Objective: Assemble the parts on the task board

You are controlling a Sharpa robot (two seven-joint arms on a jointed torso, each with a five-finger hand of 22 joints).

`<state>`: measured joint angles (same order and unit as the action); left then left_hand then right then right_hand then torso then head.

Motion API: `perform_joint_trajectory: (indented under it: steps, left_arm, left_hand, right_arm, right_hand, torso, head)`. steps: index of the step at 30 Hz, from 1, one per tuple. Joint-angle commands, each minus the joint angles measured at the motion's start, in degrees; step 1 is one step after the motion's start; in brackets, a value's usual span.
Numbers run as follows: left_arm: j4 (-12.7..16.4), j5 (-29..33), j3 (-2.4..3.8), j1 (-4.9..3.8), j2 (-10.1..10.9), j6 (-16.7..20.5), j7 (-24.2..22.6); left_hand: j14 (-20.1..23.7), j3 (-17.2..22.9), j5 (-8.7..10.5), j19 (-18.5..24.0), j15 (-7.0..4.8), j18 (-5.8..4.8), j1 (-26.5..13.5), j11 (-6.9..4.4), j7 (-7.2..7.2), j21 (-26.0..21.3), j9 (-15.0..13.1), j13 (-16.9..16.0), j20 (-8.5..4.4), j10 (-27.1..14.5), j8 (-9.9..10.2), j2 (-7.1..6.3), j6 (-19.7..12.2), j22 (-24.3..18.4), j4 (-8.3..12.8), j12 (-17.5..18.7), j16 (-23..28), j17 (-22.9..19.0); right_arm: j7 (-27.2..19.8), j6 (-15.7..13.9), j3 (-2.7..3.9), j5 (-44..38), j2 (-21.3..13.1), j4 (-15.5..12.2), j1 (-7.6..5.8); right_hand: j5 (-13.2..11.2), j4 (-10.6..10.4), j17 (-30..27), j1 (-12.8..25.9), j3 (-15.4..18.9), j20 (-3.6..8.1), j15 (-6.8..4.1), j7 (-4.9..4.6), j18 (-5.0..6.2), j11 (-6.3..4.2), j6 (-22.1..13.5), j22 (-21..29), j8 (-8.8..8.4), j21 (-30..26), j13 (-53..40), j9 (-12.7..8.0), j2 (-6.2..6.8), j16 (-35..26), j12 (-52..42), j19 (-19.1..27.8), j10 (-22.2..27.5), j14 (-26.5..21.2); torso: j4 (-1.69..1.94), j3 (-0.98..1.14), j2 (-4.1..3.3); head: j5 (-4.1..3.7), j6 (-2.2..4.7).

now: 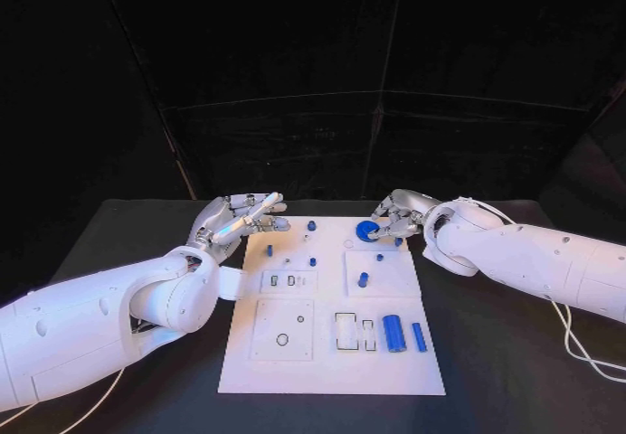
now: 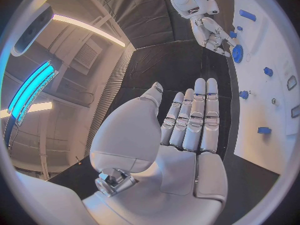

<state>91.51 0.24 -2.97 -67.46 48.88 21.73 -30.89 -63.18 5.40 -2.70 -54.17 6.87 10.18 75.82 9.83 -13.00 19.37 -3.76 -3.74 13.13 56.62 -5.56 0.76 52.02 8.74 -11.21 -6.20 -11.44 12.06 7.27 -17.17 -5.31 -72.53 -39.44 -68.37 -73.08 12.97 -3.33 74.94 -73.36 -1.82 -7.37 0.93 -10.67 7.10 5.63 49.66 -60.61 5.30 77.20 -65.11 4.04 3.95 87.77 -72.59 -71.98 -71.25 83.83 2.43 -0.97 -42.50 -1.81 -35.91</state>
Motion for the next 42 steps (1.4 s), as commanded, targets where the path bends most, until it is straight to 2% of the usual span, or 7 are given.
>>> perform_joint_trajectory:
  steps: [1,9,14,28,37,42]
  left_arm:
    - [-0.05,-0.53,0.05,-0.06,-0.12,-0.92,-0.11]
    - [-0.11,-0.53,0.04,-0.05,-0.16,-0.92,-0.1]
    - [-0.15,-0.53,0.04,-0.05,-0.16,-0.93,0.02]
    - [-0.32,-0.53,0.04,-0.05,-0.2,-0.93,0.17]
    - [-0.36,-0.53,0.04,-0.05,-0.2,-0.96,0.32]
    - [-0.35,-0.53,0.04,-0.05,-0.19,-0.96,0.37]
  left_hand:
    - [-0.03,-0.01,-0.2,-0.25,0.19,0.18,0.4,0.32,-0.04,0.17,0.04,0.09,0.01,-0.13,0.28,0.23,0.11,-0.04,0.46,0.27,0.34,0.07]
    - [-0.03,-0.01,-0.2,-0.25,0.19,0.18,0.4,0.32,-0.04,0.17,0.04,0.09,0.01,-0.13,0.28,0.23,0.11,-0.04,0.46,0.27,0.34,0.07]
    - [-0.03,-0.01,-0.2,-0.25,0.19,0.18,0.4,0.32,-0.04,0.17,0.04,0.09,0.01,-0.13,0.28,0.23,0.11,-0.04,0.46,0.27,0.34,0.07]
    - [-0.03,0.0,-0.2,-0.24,0.19,0.19,0.45,0.32,-0.03,0.16,0.04,0.09,0.01,-0.18,0.32,0.28,0.1,-0.05,0.52,0.35,0.37,0.11]
    - [-0.03,0.0,-0.2,-0.24,0.19,0.19,0.45,0.32,-0.03,0.16,0.04,0.09,0.01,-0.18,0.32,0.28,0.1,-0.05,0.52,0.35,0.37,0.11]
    - [-0.04,0.0,-0.2,-0.23,0.18,0.19,0.5,0.32,-0.02,0.15,0.04,0.09,0.01,-0.22,0.37,0.31,0.09,-0.05,0.57,0.41,0.4,0.14]
  right_arm:
    - [0.69,1.97,0.06,0.04,0.43,0.51,-0.14]
    - [0.86,2.8,0.06,-0.04,1.44,1.56,-0.13]
    - [0.93,3.61,0.05,-0.34,1.94,2.08,-0.13]
    - [1.72,4.46,0.04,-4.61,3.21,3.22,-0.11]
    - [3.06,2.59,0.04,-7.96,3.67,2.9,-0.08]
    - [3.36,-0.08,0.03,-8.4,3.7,2.35,-0.07]
  right_hand:
    - [0.04,-0.16,10.01,-0.03,0.24,-0.1,0.39,0.02,-1.16,0.08,-0.39,-0.15,0.43,0.39,-0.42,0.01,-0.6,0.36,-0.49,-0.36,-0.48,5.11]
    - [0.12,-0.49,10.46,-0.48,0.47,-0.15,0.41,0.07,-1.22,0.05,-0.07,-0.56,0.76,0.64,-1.54,0.08,-1.12,0.55,-1.34,-0.57,-1.06,5.19]
    - [1.27,0.02,11.19,-2.4,0.2,-0.05,0.24,0.34,-1.39,-0.2,0.92,-1.55,1.48,1.2,-3.2,0.2,-1.88,0.85,-2.54,-1.13,-2.02,5.34]
    - [-0.34,2.1,11.96,-6.46,-2.02,0.23,-0.06,0.66,-1.7,-0.57,2.79,-3.17,2.38,2.15,-6.26,0.16,-3.55,1.16,-4.55,-2.02,-4.13,5.48]
    - [-0.46,1.7,12.16,-5.43,-2.28,0.38,-0.28,1.1,-1.85,-0.88,4.73,-3.99,3.14,2.59,-7.8,0.29,-3.3,1.24,-5.62,-2.52,-5.41,5.53]
    - [1.48,1.54,12.45,-5.23,-3.32,0.93,-0.96,2.05,-1.99,-1.72,7.36,-4.83,4.19,3.04,-9.94,0.58,-3.62,1.35,-7.08,-3.1,-7.22,5.59]
  torso:
    - [-0.01,-0.1,0.0]
    - [-0.06,-0.1,0.03]
    - [-0.05,-0.08,0.0]
    - [-0.09,-0.03,0.0]
    - [-0.06,-0.03,0.0]
    - [-0.01,-0.04,0.01]
  head:
    - [0.11,-0.14]
    - [0.0,-0.23]
    - [0.0,-0.34]
    - [-0.12,-0.47]
    - [-0.15,-0.57]
    - [-0.12,-0.56]
